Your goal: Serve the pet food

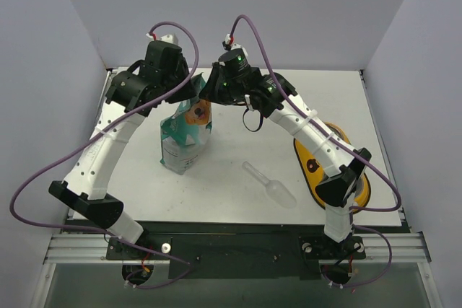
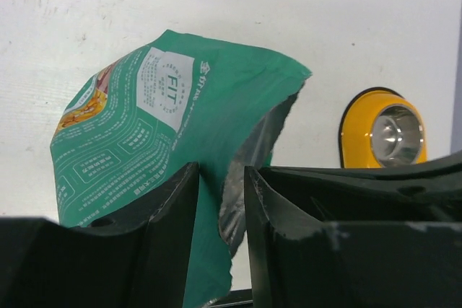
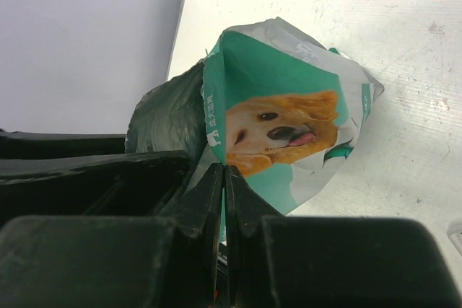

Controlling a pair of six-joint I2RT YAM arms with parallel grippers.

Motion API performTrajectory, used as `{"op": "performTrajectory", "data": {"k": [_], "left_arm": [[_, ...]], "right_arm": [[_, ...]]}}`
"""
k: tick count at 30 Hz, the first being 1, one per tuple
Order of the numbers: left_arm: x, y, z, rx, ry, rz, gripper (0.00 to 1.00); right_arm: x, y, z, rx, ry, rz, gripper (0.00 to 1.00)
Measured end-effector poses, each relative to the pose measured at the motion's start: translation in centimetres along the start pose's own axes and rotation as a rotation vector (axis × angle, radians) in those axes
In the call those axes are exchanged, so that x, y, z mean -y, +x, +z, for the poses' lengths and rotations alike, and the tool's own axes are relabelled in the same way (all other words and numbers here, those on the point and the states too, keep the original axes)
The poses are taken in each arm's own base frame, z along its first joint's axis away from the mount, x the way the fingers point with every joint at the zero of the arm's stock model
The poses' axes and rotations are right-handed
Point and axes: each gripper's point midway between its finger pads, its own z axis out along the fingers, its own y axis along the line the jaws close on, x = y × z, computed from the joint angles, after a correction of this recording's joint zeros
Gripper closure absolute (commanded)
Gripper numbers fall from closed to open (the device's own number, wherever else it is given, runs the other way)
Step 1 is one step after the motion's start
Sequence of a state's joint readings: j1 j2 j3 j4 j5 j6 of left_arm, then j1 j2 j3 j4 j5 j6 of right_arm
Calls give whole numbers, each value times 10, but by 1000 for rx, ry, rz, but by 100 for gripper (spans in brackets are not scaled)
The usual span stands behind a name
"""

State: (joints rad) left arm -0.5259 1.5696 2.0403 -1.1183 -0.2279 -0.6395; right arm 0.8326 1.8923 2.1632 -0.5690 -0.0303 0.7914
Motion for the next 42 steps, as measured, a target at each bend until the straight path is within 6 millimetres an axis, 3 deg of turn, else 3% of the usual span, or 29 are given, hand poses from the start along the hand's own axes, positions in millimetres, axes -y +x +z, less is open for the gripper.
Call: {"op": "performTrajectory", "data": {"k": [4,7,9,13,23,24,27,29,32,33,35,37,39,42], "left_arm": [[-13,13,14,-26,-58,43,64],[-18,14,21,-27,-87,68,94],[-18,15,22,-31,-86,81,100],[-14,15,21,-38,-66,70,100],[1,23,17,-97,15,-24,100],[2,24,17,-101,20,-30,100],[3,25,16,-109,30,-50,100],[4,25,16,-111,34,-56,100],[2,25,16,-105,26,-46,100],[1,25,16,-101,18,-39,97],[-2,24,16,-91,1,-20,77],[-6,25,15,-80,-17,8,64],[-12,28,13,-71,-37,32,56],[-22,32,9,-58,-58,51,52]], "right_arm": [[0,0,0,0,0,1,100],[0,0,0,0,0,3,100],[0,0,0,1,1,3,100],[0,1,0,-1,0,2,95],[7,9,5,-18,24,-22,73],[9,11,5,-22,30,-27,74],[12,12,5,-29,35,-41,93],[10,14,5,-34,29,-43,100],[10,15,7,-33,23,-36,100],[9,14,7,-30,19,-37,100],[7,14,7,-27,12,-46,100],[5,14,6,-21,3,-60,100],[6,14,2,-17,1,-65,100],[9,18,-2,-25,-1,-64,100]]}}
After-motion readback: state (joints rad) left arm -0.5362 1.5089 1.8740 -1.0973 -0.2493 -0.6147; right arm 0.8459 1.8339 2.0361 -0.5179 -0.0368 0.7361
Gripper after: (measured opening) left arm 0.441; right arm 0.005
